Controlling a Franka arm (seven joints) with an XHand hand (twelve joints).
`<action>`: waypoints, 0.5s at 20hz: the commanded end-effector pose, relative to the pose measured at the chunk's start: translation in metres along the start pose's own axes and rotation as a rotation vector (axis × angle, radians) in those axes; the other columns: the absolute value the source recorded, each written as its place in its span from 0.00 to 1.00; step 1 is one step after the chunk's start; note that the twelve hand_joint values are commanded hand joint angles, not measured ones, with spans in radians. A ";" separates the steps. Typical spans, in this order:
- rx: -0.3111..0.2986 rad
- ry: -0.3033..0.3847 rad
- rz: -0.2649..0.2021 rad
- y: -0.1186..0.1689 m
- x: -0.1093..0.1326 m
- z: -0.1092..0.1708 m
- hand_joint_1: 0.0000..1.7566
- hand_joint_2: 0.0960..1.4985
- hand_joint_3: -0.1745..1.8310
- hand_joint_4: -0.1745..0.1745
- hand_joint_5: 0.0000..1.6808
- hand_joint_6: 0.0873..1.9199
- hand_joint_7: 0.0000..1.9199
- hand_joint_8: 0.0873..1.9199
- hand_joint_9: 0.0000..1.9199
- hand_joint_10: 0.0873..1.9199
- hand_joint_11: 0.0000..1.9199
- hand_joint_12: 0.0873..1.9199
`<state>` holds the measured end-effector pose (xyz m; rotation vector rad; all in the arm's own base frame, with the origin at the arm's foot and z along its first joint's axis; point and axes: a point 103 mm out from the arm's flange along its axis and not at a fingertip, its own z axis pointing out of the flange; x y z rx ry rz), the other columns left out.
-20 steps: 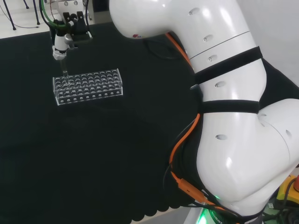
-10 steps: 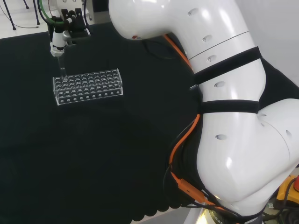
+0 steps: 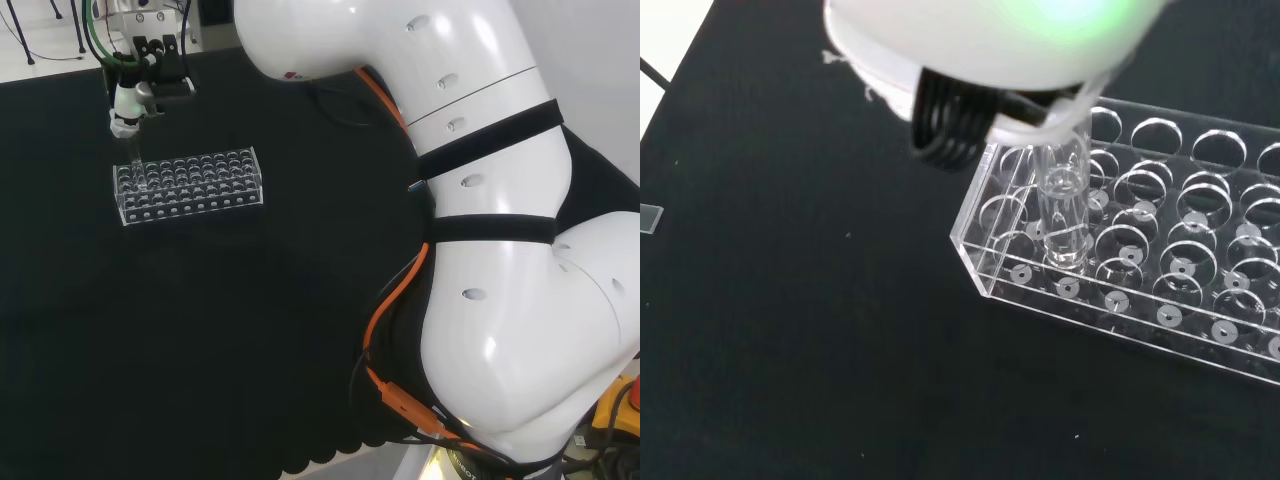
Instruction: Put the test tube back in the rack.
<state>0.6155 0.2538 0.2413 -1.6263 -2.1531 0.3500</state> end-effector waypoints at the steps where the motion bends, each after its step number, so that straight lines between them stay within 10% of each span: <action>1: -0.008 0.004 0.001 0.002 0.003 -0.002 0.71 0.31 0.46 0.00 0.92 0.05 0.94 0.19 0.83 0.36 0.70 0.50; 10: -0.028 0.003 -0.008 0.004 0.003 -0.015 0.71 0.31 0.46 0.00 0.92 0.05 0.94 0.19 0.83 0.36 0.70 0.50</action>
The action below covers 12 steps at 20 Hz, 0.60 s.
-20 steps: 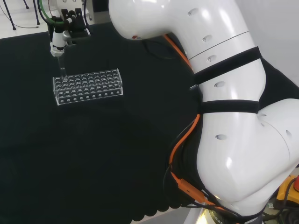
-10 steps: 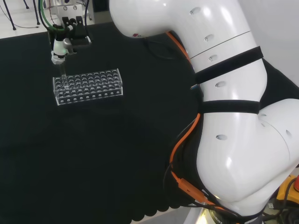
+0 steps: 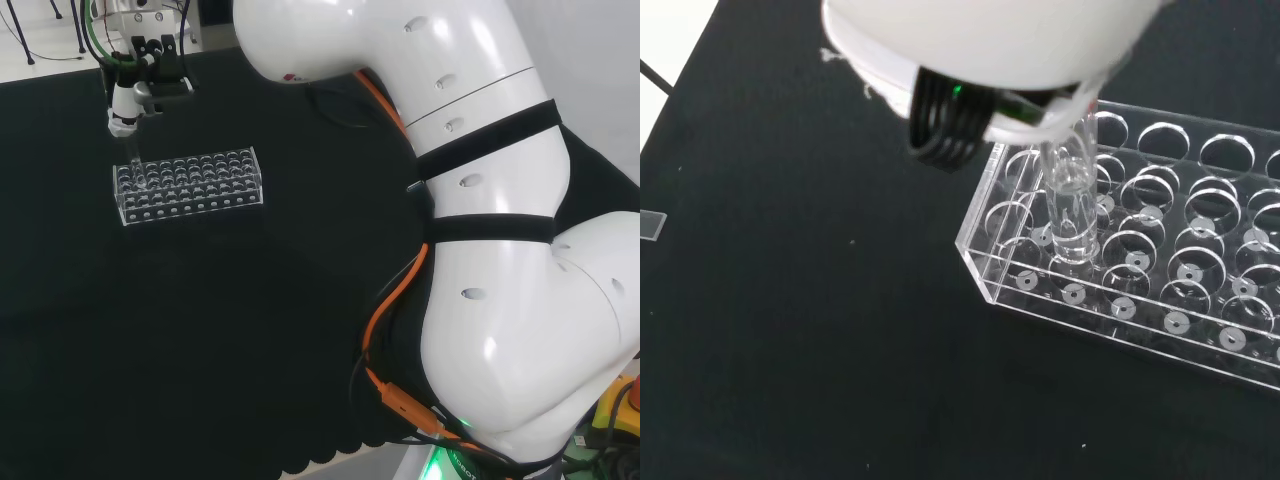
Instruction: Put the test tube back in the rack.
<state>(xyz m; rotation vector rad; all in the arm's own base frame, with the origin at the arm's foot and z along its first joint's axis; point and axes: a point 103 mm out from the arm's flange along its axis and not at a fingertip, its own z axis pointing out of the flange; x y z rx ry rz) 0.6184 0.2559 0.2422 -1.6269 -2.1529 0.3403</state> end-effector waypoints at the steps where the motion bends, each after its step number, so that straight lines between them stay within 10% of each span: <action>1: -0.023 0.000 -0.006 0.002 0.002 -0.013 0.71 0.31 0.46 0.00 0.92 0.05 0.94 0.19 0.83 0.36 0.70 0.50; 12: -0.006 0.001 -0.006 0.001 0.003 -0.005 0.71 0.31 0.46 0.00 0.92 0.05 0.94 0.19 0.83 0.37 0.70 0.50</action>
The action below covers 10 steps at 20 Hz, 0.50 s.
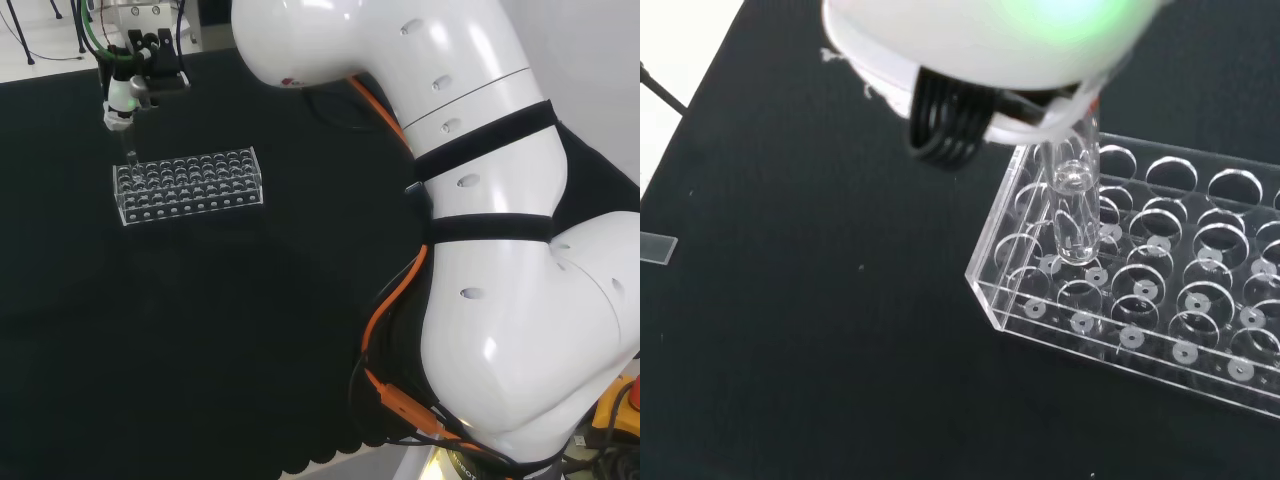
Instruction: Put the test tube back in the rack.
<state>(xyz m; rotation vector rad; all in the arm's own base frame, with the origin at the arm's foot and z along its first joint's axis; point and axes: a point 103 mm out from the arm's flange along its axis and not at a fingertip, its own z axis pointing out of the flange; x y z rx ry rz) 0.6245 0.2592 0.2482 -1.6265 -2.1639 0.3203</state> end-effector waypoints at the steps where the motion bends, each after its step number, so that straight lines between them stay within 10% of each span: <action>1: 0.010 0.001 0.002 -0.002 0.000 0.003 0.71 0.31 0.46 0.00 0.92 0.05 0.94 0.19 0.83 0.37 0.70 0.50; 10: 0.022 0.019 0.006 -0.001 0.002 0.009 0.71 0.31 0.46 0.00 0.92 0.05 0.94 0.19 0.83 0.37 0.70 0.50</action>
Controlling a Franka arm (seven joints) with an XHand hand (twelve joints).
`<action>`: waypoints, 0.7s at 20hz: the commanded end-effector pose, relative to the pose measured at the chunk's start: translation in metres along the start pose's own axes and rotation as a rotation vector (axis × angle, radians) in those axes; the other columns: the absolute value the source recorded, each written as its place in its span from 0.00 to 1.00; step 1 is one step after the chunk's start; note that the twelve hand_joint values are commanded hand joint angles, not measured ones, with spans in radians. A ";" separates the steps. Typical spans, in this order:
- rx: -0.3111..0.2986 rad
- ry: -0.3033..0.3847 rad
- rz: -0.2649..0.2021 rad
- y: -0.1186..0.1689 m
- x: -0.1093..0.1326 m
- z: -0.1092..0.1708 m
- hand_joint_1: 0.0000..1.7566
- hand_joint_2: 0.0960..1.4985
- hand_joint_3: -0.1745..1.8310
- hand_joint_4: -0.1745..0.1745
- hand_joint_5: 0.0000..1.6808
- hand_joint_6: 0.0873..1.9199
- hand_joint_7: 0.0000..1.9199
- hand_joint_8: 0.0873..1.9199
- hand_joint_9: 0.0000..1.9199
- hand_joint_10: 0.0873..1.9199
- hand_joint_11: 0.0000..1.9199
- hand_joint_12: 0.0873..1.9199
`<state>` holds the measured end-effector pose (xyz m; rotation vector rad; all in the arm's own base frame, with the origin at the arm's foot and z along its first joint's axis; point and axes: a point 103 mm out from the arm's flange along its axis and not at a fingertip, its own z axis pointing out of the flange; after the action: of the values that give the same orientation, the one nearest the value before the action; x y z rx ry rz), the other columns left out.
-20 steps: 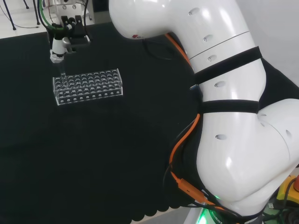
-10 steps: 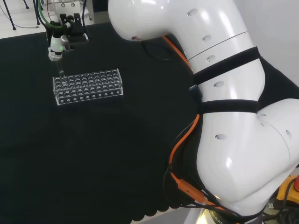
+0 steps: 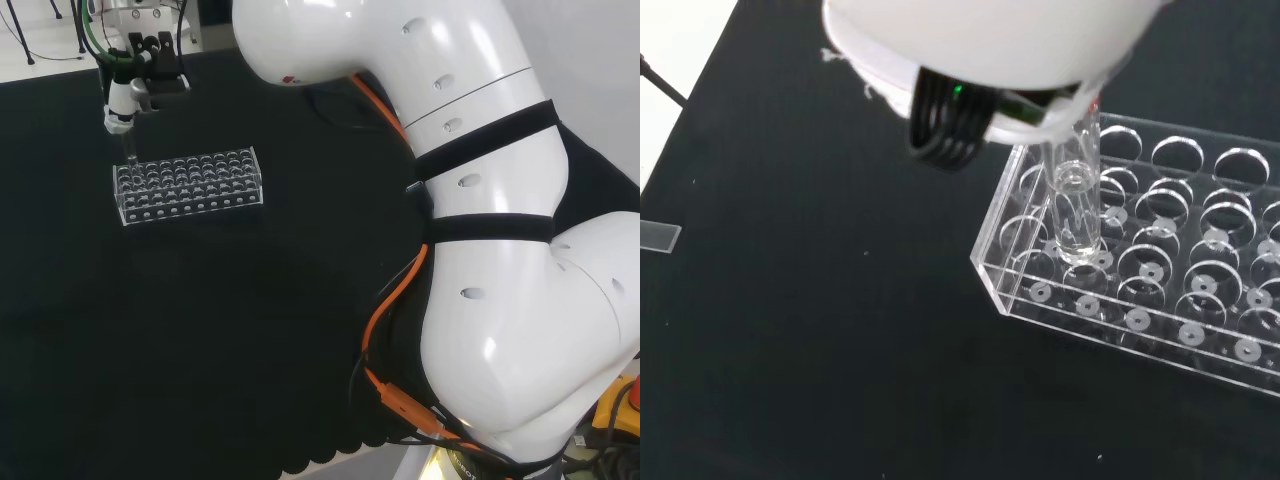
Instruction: Put the test tube back in the rack.
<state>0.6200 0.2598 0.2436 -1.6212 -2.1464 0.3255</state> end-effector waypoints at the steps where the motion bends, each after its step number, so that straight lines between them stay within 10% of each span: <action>1: 0.009 0.008 0.002 0.001 0.002 0.003 0.71 0.31 0.46 0.00 0.92 0.05 0.94 0.19 0.83 0.37 0.70 0.50; 14: 0.021 0.019 0.005 0.001 0.003 0.009 0.71 0.31 0.46 0.00 0.92 0.05 0.94 0.19 0.83 0.37 0.70 0.50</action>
<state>0.6177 0.2626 0.2389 -1.6147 -2.1238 0.3235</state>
